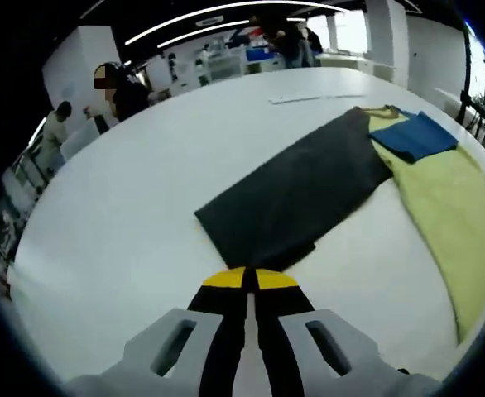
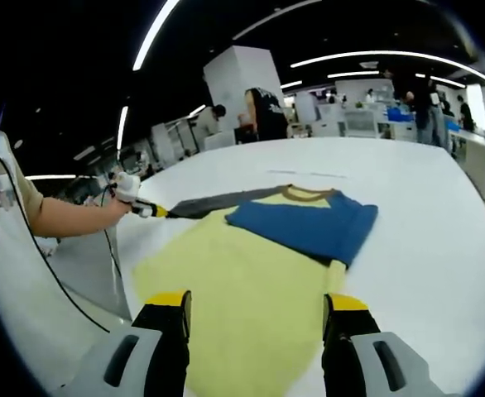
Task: Fold the garment on the visible template until the final outline fits inside the template.
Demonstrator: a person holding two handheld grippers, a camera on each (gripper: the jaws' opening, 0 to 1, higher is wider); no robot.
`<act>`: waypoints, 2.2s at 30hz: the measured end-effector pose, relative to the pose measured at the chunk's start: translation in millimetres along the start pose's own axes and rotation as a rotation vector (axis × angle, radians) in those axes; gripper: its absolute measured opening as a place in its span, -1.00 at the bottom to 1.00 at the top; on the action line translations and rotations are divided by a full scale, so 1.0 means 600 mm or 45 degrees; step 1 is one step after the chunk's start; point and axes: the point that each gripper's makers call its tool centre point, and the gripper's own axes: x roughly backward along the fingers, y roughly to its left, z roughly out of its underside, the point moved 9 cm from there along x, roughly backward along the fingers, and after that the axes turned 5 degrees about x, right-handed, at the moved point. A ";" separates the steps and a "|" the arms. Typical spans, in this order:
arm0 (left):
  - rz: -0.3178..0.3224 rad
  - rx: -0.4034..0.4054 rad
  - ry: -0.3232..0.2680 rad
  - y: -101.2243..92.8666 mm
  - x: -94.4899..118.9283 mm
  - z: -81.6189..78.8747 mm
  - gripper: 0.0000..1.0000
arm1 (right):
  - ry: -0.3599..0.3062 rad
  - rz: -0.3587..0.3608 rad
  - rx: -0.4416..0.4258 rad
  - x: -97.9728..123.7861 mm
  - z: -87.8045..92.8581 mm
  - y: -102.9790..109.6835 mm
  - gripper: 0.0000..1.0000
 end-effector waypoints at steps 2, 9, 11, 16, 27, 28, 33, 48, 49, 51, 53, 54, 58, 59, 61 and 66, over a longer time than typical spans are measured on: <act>0.007 0.007 -0.004 -0.001 0.001 -0.001 -1.00 | 0.001 -0.002 0.000 0.000 0.000 0.000 0.25; 0.041 0.052 -0.050 -0.005 0.013 -0.007 -0.83 | 0.000 0.008 -0.005 0.005 0.003 -0.005 0.25; 0.050 0.074 -0.072 -0.005 0.016 -0.009 -0.79 | 0.001 0.012 -0.006 0.007 0.003 -0.007 0.25; 0.041 0.099 -0.110 0.001 0.025 -0.014 -0.75 | -0.002 0.014 -0.007 0.009 0.004 -0.008 0.25; 0.013 0.243 -0.144 0.034 0.006 -0.031 -0.74 | 0.012 0.015 -0.003 0.010 0.006 -0.008 0.25; 0.019 0.259 -0.140 0.036 0.002 -0.031 -0.72 | 0.017 0.016 -0.003 0.011 0.007 -0.007 0.25; 0.017 0.312 -0.106 0.043 -0.016 -0.033 -0.67 | 0.024 0.028 -0.003 0.017 0.008 -0.007 0.25; 0.056 0.358 0.007 0.039 -0.038 -0.022 -0.81 | 0.031 0.064 -0.022 0.022 0.015 -0.002 0.25; 0.058 0.357 0.005 0.040 -0.039 -0.022 -0.85 | 0.032 0.064 -0.022 0.021 0.015 -0.001 0.25; 0.070 0.356 0.010 0.040 -0.040 -0.024 -0.92 | 0.031 0.062 -0.023 0.019 0.014 0.001 0.25; 0.075 0.333 0.017 0.041 -0.041 -0.027 -0.98 | 0.032 0.061 -0.021 0.018 0.013 0.002 0.25; 0.075 0.326 0.020 0.041 -0.041 -0.028 -0.99 | 0.032 0.060 -0.019 0.018 0.012 0.003 0.25; 0.070 0.315 0.010 0.048 -0.039 -0.036 -1.00 | 0.031 0.061 -0.012 0.017 0.009 0.006 0.25; 0.067 0.313 0.004 0.052 -0.039 -0.039 -1.00 | 0.032 0.061 -0.011 0.018 0.009 0.007 0.25; 0.066 0.316 -0.004 0.057 -0.038 -0.044 -1.00 | 0.031 0.062 -0.006 0.018 0.008 0.009 0.25; 0.053 0.302 -0.031 0.067 -0.032 -0.063 -1.00 | 0.040 0.067 0.007 0.018 0.009 0.012 0.25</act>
